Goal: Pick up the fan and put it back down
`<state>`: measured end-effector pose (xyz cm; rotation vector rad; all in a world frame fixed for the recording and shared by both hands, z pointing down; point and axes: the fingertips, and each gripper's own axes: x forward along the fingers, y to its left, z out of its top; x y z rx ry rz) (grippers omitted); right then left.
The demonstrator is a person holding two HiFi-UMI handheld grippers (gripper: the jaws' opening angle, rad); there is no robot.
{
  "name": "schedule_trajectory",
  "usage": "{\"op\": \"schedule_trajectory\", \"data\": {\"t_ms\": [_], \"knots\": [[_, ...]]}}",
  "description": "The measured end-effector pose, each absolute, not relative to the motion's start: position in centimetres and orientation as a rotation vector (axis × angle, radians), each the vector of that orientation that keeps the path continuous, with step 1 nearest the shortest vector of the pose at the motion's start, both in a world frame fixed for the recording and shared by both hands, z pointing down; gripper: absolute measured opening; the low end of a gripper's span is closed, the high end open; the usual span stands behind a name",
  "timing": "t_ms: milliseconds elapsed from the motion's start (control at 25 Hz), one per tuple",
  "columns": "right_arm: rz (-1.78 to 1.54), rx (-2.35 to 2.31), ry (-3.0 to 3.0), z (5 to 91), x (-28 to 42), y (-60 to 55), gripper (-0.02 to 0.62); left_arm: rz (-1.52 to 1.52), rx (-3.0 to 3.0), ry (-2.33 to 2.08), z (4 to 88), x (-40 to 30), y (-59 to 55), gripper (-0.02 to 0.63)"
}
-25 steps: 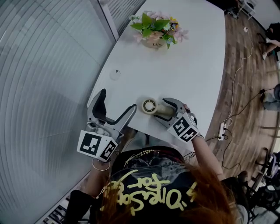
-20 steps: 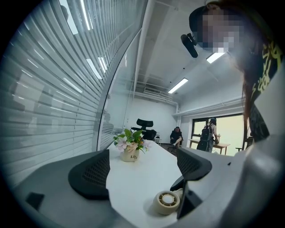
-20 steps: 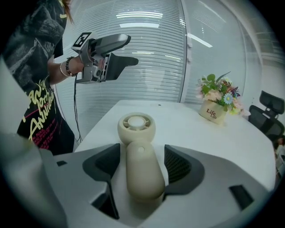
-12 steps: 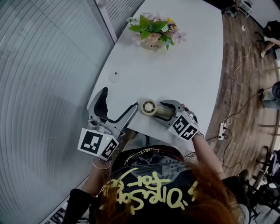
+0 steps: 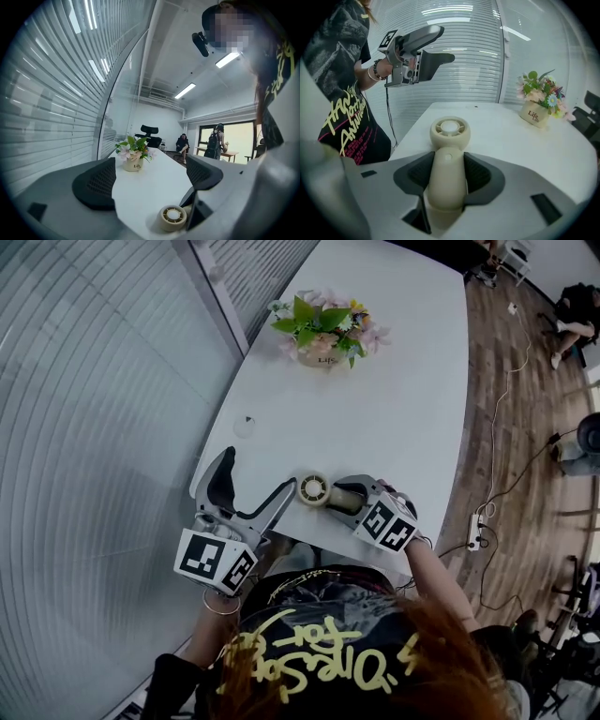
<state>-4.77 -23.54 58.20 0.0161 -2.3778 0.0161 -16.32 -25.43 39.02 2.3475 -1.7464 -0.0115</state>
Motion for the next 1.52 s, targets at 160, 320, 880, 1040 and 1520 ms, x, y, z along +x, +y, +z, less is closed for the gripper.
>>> {"op": "schedule_trajectory", "data": {"t_ms": [160,320,880,1040,1520], "knots": [[0.037,0.045,-2.421,57.3,-5.5,-23.0,0.195,-0.015,2.348,-1.738,38.8,-16.3,-25.2,0.46],[0.033,0.096,-2.454,56.2,-5.8,-23.3,0.193,-0.018,2.36,-1.732,38.5,-16.4,-25.3,0.46],[0.027,0.369,-2.605,51.1,-4.7,-25.8,0.193,-0.026,2.434,-1.659,37.4,-14.8,-26.5,0.459],[0.016,0.472,-2.646,48.9,-3.7,-26.8,0.193,-0.037,2.464,-1.642,36.7,-14.2,-26.9,0.459],[-0.069,0.78,-2.749,41.8,0.4,-29.1,0.193,-0.064,2.553,-1.585,34.6,-12.4,-28.2,0.459]]}}
